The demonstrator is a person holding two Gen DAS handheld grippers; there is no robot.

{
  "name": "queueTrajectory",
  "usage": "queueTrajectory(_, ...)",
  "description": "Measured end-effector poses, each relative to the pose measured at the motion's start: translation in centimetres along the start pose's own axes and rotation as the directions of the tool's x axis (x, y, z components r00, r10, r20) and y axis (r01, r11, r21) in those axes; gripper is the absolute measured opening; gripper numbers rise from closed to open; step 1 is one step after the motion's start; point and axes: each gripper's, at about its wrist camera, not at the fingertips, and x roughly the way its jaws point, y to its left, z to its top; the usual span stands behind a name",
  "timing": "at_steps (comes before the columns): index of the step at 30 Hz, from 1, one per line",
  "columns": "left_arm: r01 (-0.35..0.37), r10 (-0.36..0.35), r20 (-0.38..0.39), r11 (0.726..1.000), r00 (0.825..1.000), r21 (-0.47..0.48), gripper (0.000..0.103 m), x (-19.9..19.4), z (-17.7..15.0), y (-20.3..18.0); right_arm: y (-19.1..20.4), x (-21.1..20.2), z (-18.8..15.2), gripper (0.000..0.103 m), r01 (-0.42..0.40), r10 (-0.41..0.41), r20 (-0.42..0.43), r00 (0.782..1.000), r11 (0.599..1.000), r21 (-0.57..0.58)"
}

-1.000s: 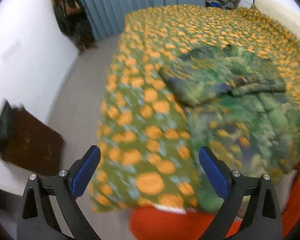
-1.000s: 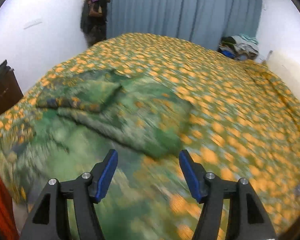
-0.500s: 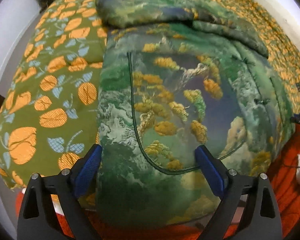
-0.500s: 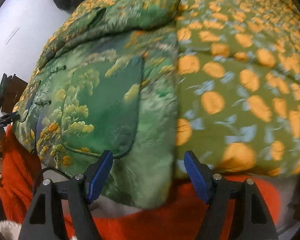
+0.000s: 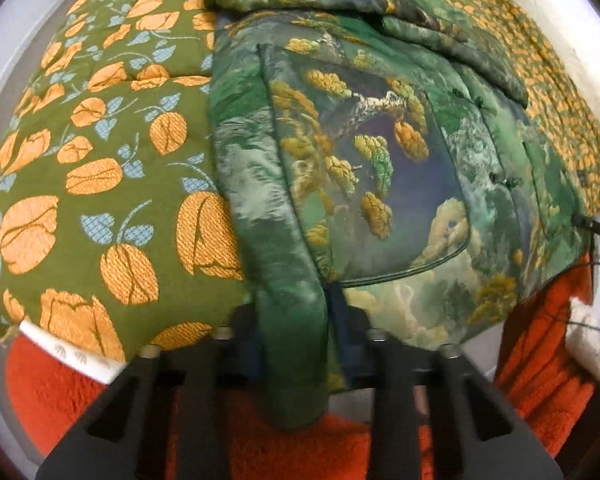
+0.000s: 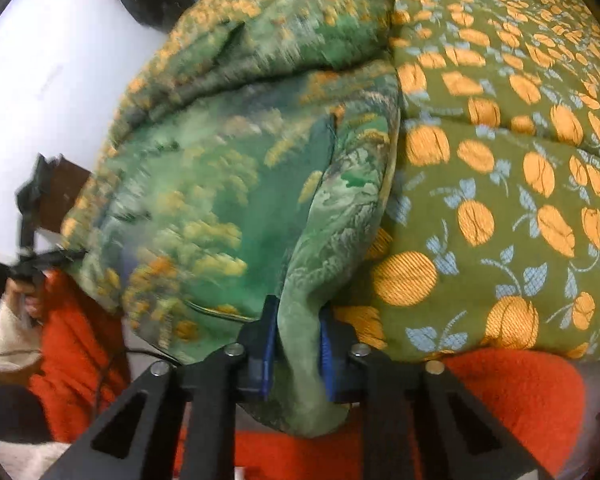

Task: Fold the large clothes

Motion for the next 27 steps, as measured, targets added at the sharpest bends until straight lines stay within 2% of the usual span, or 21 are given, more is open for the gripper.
queueTrajectory(3, 0.032, -0.032, 0.024, 0.999, 0.999, -0.022, 0.014, -1.8, -0.2, 0.5, 0.8, -1.4, 0.6, 0.015, -0.028, 0.027, 0.037, 0.999, 1.0, 0.009)
queueTrajectory(8, 0.105, -0.1, 0.08, 0.993, 0.992, -0.053, 0.013, -5.4, -1.2, 1.6, 1.3, -3.3, 0.9, 0.015, -0.085, 0.083, 0.072, 0.994, 0.996, 0.028)
queueTrajectory(19, 0.101, -0.098, 0.052, 0.994, 0.994, -0.052, 0.013, -10.3, -6.7, 0.9, 1.7, -6.2, -2.0, 0.014, -0.208, 0.204, 0.049, 0.978, 0.973, 0.095)
queueTrajectory(23, 0.144, -0.14, 0.049, 0.985, 0.989, -0.1, 0.012, -13.0, -8.1, 1.5, 2.1, -8.3, -3.3, 0.014, -0.283, 0.278, 0.052, 0.959, 0.946, 0.158)
queueTrajectory(25, 0.193, -0.182, 0.092, 0.972, 0.979, -0.137, 0.012, -14.8, -7.3, 2.4, 2.0, -9.4, -2.5, 0.014, -0.336, 0.323, 0.099, 0.941, 0.921, 0.195)
queueTrajectory(27, 0.238, -0.215, 0.154, 0.96, 0.965, -0.15, 0.012, -16.1, -5.4, 3.0, 1.7, -10.1, -0.4, 0.014, -0.396, 0.364, 0.175, 0.915, 0.894, 0.209)
